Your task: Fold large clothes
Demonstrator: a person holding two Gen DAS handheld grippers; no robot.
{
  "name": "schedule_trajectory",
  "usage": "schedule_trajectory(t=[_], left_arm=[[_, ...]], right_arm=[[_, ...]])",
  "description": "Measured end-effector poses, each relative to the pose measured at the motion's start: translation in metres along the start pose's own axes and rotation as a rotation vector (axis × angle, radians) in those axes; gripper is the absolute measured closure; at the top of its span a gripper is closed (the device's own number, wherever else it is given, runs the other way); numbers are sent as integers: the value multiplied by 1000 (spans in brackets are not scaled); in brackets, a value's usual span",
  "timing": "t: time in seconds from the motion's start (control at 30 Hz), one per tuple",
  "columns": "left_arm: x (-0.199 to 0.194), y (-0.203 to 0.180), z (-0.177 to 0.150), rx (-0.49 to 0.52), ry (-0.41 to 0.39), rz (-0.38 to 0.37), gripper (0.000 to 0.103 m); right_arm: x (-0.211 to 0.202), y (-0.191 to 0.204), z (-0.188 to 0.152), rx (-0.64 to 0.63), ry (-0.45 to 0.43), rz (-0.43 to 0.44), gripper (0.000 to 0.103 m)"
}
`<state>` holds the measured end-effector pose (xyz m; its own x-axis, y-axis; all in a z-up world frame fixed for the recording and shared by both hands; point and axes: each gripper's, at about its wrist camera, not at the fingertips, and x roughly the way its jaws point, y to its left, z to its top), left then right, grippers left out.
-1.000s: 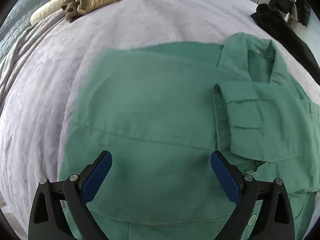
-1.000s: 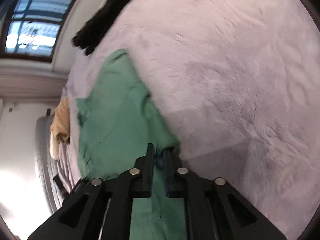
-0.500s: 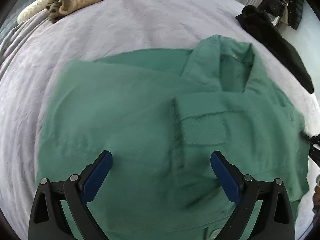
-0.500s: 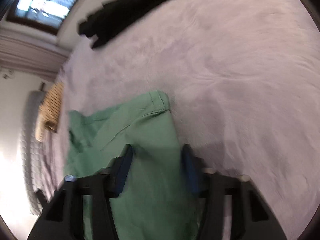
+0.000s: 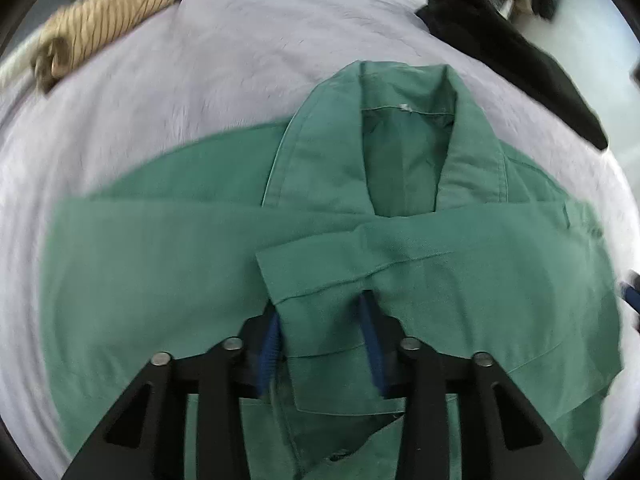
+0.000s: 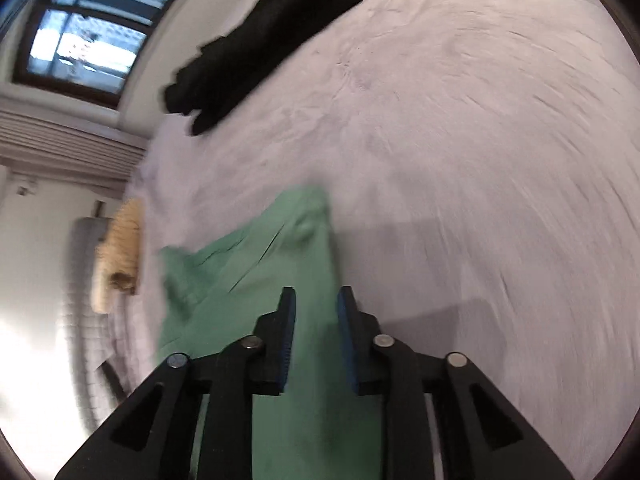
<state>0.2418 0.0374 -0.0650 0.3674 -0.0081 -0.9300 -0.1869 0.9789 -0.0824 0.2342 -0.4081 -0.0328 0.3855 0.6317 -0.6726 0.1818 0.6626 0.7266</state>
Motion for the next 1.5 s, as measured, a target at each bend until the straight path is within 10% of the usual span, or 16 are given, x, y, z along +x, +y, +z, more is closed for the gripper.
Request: schedule_trajectory(t=[0.2,0.37,0.57,0.87,1.17,1.37,1.5], left_arm=[[-1,10,10,-1,-3,-15,86],[-8,13,13,11,3,32,86],[-37,-5,9,108,-13,75,85],[-26,-121,26,269,-66,-37,85],[9,-119,16,260,-37,-7,85],[9,-117,17,257,-36,-9,85],[9,-116,16,250,-44,-18,85]], right_arm=[[-17,-33,-86,250,125,222,77],[-11,-57,-111,356,60,113,77],[-48,-31,-106,-19,-7,-208,77],[-28,-19,-94,-180,49,-178,77],[-21,-11,-103,-303,63,-288,55],[-23,-30,-75,-252,-153,-546,103],[-60,-74,-61,-18,-166,-346,103]])
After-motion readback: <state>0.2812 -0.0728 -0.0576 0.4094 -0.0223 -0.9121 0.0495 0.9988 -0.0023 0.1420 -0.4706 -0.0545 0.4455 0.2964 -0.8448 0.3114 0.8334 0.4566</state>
